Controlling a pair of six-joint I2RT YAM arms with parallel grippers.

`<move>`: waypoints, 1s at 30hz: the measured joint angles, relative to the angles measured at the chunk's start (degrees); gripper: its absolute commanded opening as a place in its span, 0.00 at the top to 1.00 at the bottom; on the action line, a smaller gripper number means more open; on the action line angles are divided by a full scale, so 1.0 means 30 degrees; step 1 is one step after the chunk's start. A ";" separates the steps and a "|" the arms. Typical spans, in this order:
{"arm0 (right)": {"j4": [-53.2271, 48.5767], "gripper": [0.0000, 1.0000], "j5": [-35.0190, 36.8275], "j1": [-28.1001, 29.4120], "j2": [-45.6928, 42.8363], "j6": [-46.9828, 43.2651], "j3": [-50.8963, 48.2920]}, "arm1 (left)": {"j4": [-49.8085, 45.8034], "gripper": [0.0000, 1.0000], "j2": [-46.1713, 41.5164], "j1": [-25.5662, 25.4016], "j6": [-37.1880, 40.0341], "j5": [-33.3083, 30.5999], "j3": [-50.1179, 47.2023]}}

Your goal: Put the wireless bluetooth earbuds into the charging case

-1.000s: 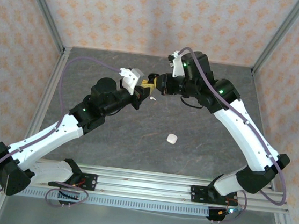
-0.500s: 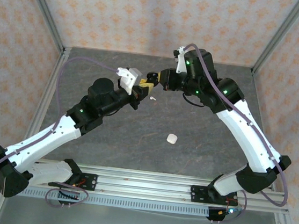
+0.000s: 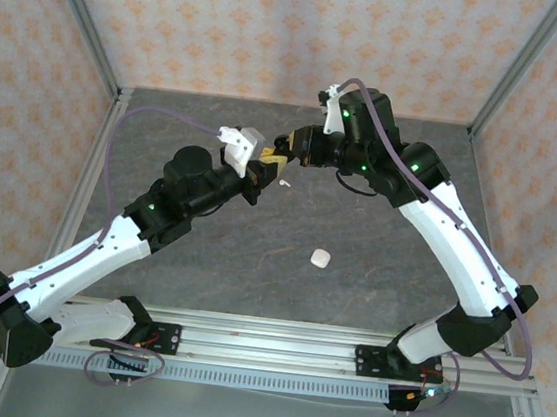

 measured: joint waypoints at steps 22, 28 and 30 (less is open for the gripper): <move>-0.0612 0.81 -0.0991 -0.0044 0.0415 -0.0670 -0.0007 | -0.0437 1.00 0.0007 -0.0007 -0.0007 -0.0022 0.0000; -0.0663 0.81 -0.0984 -0.0044 0.0590 -0.0663 -0.0007 | -0.0750 1.00 0.0015 -0.0007 -0.0007 -0.0102 0.0000; -0.0670 0.80 -0.0991 -0.0044 0.0590 -0.0648 -0.0007 | -0.0750 1.00 0.0015 -0.0007 -0.0015 -0.0095 0.0000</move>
